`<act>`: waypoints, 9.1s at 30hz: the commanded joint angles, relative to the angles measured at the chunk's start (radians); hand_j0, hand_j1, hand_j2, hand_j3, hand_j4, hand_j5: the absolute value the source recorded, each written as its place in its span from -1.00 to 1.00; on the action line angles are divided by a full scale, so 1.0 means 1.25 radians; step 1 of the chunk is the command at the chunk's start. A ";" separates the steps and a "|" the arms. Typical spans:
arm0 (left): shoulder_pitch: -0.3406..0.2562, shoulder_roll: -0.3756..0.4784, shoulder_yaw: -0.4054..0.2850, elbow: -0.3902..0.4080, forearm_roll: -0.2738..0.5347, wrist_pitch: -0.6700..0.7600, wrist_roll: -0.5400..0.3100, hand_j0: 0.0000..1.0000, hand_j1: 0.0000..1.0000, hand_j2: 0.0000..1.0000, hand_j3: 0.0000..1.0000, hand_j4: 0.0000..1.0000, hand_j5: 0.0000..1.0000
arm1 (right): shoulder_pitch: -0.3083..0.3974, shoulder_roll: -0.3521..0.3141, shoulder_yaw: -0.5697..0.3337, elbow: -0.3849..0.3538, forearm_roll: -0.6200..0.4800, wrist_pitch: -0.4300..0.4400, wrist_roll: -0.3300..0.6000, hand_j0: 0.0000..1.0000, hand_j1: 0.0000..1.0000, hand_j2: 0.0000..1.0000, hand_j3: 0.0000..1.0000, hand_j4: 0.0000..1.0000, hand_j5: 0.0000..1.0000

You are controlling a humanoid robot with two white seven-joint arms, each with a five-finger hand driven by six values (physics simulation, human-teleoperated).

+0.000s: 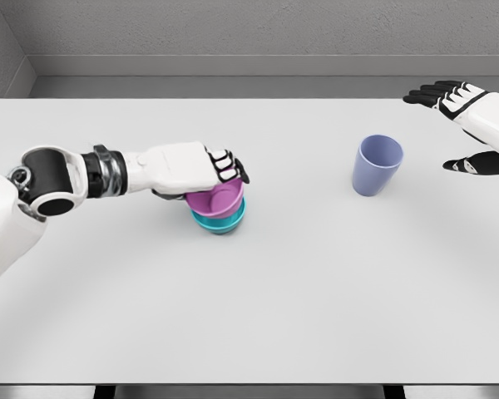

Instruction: Stacking bowl and cup with both arms

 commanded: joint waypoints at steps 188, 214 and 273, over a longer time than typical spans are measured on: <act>0.054 0.233 0.175 0.335 0.437 0.001 0.009 1.00 1.00 1.00 1.00 1.00 1.00 | -0.534 0.367 0.327 0.101 0.130 -0.097 0.440 0.22 0.22 0.22 0.22 0.22 0.22; 0.054 0.235 0.175 0.338 0.437 0.001 0.009 1.00 1.00 1.00 1.00 1.00 1.00 | -0.518 0.480 0.390 0.075 0.135 -0.093 0.440 0.23 0.23 0.23 0.23 0.23 0.23; 0.054 0.235 0.175 0.335 0.437 0.001 0.009 1.00 1.00 1.00 1.00 1.00 1.00 | -0.481 0.411 0.210 0.013 0.179 -0.086 0.440 1.00 1.00 1.00 1.00 1.00 1.00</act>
